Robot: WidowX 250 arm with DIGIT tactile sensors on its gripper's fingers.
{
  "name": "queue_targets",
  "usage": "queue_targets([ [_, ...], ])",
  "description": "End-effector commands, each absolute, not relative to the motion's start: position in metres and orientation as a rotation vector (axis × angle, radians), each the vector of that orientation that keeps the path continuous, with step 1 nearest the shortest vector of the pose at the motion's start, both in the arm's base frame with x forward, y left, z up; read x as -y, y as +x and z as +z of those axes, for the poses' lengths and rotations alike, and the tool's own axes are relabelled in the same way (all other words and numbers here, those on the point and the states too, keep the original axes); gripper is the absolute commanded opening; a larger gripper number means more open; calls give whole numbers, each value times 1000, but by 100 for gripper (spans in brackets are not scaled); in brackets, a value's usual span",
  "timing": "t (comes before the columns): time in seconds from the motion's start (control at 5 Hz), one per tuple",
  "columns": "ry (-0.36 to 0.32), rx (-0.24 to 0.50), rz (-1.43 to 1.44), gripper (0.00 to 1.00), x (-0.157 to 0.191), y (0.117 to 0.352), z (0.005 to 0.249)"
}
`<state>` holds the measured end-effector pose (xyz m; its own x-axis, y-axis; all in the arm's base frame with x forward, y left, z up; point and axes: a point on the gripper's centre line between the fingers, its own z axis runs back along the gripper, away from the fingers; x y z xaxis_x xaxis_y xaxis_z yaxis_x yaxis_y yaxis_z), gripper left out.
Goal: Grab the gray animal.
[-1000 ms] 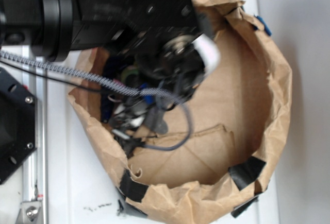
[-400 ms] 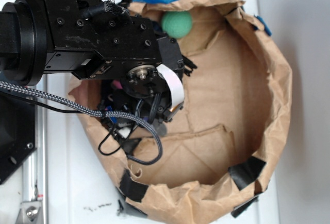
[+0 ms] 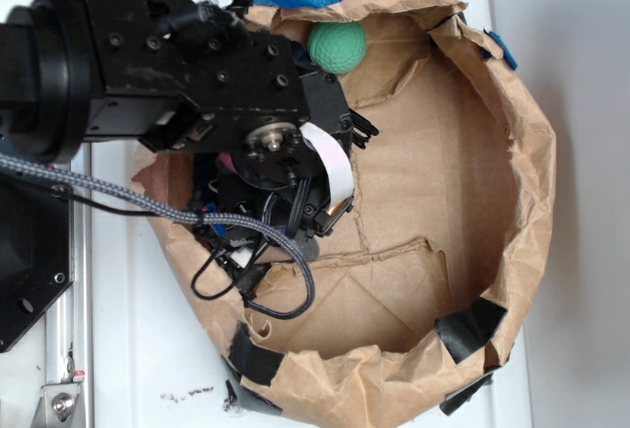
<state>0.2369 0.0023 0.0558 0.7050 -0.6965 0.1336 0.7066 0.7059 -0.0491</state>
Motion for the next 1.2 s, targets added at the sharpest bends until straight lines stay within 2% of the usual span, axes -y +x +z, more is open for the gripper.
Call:
queue_targets([
  [0.0, -48, 83, -756, 95, 6, 254, 38],
  [0.2, -44, 86, -741, 0, 3, 256, 34],
  [0.4, -44, 100, -731, 0, 0, 258, 41],
  [0.6, -57, 126, -714, 0, -2, 259, 60],
  [0.8, -85, 171, -656, 0, -1, 265, 90],
  [1.0, -161, 195, -486, 0, 6, 276, 131],
])
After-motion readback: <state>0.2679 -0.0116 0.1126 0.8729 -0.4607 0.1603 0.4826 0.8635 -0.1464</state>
